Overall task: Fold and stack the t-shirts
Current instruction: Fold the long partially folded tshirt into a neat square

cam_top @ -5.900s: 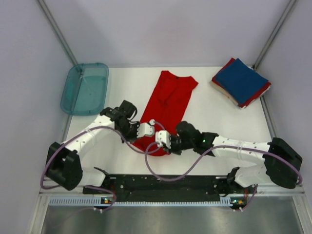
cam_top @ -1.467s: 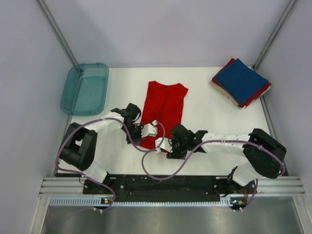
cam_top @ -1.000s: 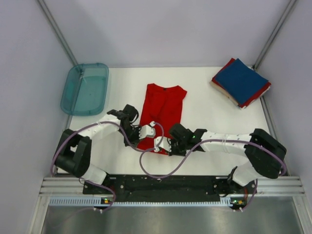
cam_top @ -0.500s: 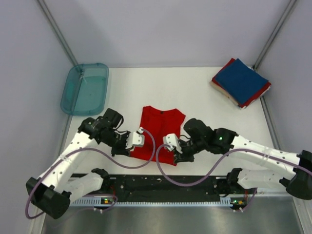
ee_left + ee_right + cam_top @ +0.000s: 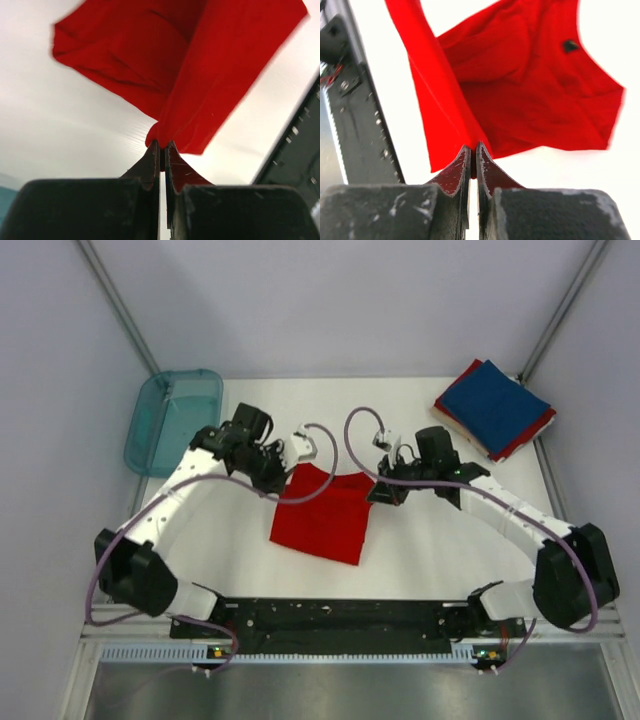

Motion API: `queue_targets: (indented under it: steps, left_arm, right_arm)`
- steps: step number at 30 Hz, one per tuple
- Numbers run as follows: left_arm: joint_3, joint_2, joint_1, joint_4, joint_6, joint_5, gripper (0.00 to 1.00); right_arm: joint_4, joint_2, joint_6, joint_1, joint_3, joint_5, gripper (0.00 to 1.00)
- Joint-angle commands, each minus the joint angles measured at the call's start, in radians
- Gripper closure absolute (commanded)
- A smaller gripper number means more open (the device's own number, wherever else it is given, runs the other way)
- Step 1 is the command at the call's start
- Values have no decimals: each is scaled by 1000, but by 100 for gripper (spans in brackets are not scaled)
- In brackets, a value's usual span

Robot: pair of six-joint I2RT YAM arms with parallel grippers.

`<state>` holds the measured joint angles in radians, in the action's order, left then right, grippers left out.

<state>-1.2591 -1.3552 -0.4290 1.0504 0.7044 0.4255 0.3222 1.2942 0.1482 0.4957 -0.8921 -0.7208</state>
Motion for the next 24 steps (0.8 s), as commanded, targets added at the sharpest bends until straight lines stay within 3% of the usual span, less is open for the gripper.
queue_targets:
  steps: [1,7,13,15,19,24]
  left_arm:
    - [-202,-183,81,-148,-91,-19,100]
    - [-426,-493,101,-92,-92,16,100]
    - [-614,-717,102,-127,-143,-50,100]
    - [-640,-755,102,-159,-155,-77,89]
    - [-664,-797,102,-231,-201,-160,73]
    - [-672,-753,105,-283,-261,-270,58]
  right_arm:
    - [-245,108,-186,-109,-11,-22,100]
    - [-357,269,-269,-210,-36,18,100]
    - [-334,444,-318,-241,-123,93,100]
    - [-351,471,-332,-243,-146,138,94]
    - [-328,531,-361,-249,-212,294,67]
    - [-145,519,-432,-249,-309,380,54]
